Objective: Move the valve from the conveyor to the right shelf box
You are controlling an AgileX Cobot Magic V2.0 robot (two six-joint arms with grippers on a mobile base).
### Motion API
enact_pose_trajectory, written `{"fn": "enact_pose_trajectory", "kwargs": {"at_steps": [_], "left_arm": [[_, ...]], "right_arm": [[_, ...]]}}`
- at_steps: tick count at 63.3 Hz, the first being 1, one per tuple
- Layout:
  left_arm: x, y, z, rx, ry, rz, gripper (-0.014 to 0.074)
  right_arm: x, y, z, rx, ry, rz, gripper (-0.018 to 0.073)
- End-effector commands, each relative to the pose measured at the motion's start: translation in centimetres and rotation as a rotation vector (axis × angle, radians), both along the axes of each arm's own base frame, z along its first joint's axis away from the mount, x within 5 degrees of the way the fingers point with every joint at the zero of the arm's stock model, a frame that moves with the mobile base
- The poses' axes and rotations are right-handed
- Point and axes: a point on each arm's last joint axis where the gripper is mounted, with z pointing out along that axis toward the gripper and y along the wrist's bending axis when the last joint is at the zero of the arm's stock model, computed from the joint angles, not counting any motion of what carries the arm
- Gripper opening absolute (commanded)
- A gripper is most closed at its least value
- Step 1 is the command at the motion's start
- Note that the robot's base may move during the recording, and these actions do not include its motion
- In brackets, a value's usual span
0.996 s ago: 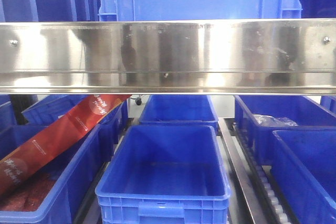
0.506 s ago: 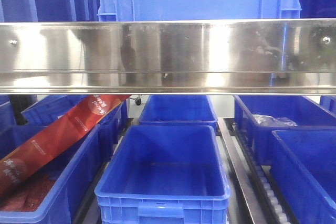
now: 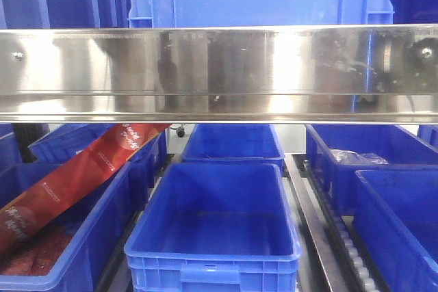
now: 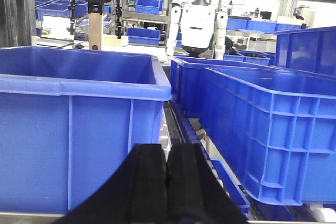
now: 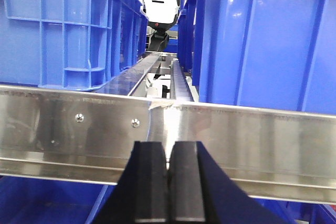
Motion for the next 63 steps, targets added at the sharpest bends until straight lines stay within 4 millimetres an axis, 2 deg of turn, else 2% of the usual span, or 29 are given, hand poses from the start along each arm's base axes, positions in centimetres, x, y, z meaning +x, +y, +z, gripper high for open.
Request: {"fn": "enact_pose_trajectory", "kwargs": {"at_steps": [1, 37, 42, 46, 58, 63], "left_arm": [[-0.1, 0.1, 0.2, -0.016, -0.017, 0.003, -0.0111], [-0.2, 0.1, 0.0, -0.006, -0.017, 0.005, -0.0111], [-0.5, 0.2, -1.0, 0.105, -0.029, 0.020, -0.0111], [-1.1, 0.4, -2.8, 0.199, -0.037, 0.031, -0.0111], [-2.8, 0.6, -6.7, 0.087, -0.011, 0.016, -0.0111], [-3.3, 0.7, -9.0, 0.068, -0.008, 0.013, -0.0111]], "right_arm": [[0.0, 0.0, 0.0, -0.005, -0.010, -0.005, -0.0163], [0.0, 0.0, 0.0, -0.005, -0.010, -0.005, -0.0163], [0.0, 0.0, 0.0, -0.005, -0.010, -0.005, -0.0163], [0.0, 0.0, 0.0, -0.005, -0.010, -0.005, -0.0163], [0.0, 0.0, 0.0, -0.005, -0.010, -0.005, -0.0163], [0.0, 0.0, 0.0, -0.005, -0.010, -0.005, -0.0163]]}}
